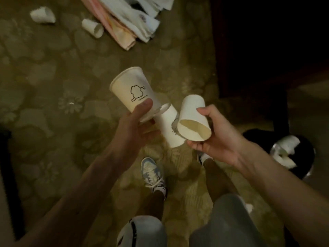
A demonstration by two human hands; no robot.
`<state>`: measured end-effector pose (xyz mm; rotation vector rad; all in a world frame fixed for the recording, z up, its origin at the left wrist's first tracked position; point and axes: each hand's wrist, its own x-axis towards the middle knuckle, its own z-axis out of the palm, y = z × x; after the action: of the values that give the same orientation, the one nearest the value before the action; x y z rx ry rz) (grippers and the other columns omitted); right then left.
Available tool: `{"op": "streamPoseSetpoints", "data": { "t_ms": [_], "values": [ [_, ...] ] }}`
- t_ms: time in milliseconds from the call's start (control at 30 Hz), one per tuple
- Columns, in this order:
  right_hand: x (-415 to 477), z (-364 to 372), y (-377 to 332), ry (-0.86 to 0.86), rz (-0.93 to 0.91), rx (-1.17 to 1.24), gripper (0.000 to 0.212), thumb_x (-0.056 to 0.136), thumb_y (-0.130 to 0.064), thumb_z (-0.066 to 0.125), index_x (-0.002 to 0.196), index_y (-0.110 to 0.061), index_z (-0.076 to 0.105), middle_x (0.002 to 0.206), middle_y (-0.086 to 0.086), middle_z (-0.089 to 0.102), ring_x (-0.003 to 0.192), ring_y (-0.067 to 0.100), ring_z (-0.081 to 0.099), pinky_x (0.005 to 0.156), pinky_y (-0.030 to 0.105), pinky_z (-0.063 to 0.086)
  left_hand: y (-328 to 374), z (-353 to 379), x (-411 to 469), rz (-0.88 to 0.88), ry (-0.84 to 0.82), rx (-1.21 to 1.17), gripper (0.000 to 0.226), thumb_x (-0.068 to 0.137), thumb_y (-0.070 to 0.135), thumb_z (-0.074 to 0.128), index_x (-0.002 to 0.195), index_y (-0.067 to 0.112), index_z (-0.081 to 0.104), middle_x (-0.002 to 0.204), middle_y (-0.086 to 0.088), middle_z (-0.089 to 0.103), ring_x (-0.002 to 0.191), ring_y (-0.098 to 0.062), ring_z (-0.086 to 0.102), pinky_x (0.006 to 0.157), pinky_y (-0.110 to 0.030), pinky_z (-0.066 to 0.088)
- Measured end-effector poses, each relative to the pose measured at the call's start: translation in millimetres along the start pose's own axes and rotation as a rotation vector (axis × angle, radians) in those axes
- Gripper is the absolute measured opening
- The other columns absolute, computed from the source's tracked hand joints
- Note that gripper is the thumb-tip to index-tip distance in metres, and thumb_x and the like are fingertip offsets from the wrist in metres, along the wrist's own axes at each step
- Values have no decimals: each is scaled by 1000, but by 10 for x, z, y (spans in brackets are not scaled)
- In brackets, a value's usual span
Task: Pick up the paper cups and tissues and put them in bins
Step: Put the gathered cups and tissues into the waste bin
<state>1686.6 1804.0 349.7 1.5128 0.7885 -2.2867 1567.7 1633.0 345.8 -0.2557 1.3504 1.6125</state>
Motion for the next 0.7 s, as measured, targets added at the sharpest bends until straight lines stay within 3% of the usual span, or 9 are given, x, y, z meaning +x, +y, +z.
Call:
{"op": "streamPoseSetpoints", "data": {
  "t_ms": [167, 267, 400, 500, 600, 700],
  "values": [
    [-412, -845, 253, -13, -30, 274, 58, 68, -35, 69, 118, -10, 55, 91, 14, 75, 87, 28, 73, 66, 41, 61, -395, 735, -11, -13, -105, 232, 43, 82, 44, 65, 118, 20, 60, 113, -3, 72, 104, -22, 69, 78, -36, 56],
    [-574, -1470, 443, -7, -37, 416, 62, 70, -33, 70, 123, -10, 51, 97, 18, 74, 89, 31, 72, 70, 43, 61, -771, 1272, 34, -51, -225, 357, 37, 85, 41, 62, 116, 20, 61, 113, -3, 72, 108, -22, 68, 81, -33, 56],
    [-796, -2372, 713, 58, -101, 619, 73, 64, -31, 76, 129, -16, 46, 117, 23, 64, 93, 36, 71, 69, 45, 59, -1382, 2048, 99, -94, -348, 501, 32, 83, 40, 64, 109, 21, 63, 105, 0, 73, 102, -22, 70, 73, -31, 56],
    [-979, -3007, 944, 152, -192, 729, 68, 65, -32, 71, 127, -14, 49, 94, 17, 74, 83, 30, 73, 66, 44, 60, -1836, 2590, 89, -145, -466, 574, 26, 85, 40, 65, 104, 23, 65, 101, 0, 74, 100, -21, 71, 72, -26, 56],
    [-1130, -3526, 1195, 276, -233, 866, 68, 62, -33, 71, 126, -16, 54, 95, 16, 73, 74, 27, 74, 62, 41, 59, -2257, 3034, 91, -205, -479, 662, 35, 80, 43, 71, 105, 19, 65, 98, 2, 76, 93, -15, 72, 67, -22, 56],
    [-1238, -3944, 1465, 334, -317, 992, 50, 67, -33, 67, 114, -16, 60, 85, 12, 75, 71, 25, 74, 60, 40, 60, -2664, 3378, 217, -219, -479, 825, 28, 81, 40, 75, 98, 19, 68, 81, 8, 75, 75, -7, 71, 61, -20, 54]
  ]
}}
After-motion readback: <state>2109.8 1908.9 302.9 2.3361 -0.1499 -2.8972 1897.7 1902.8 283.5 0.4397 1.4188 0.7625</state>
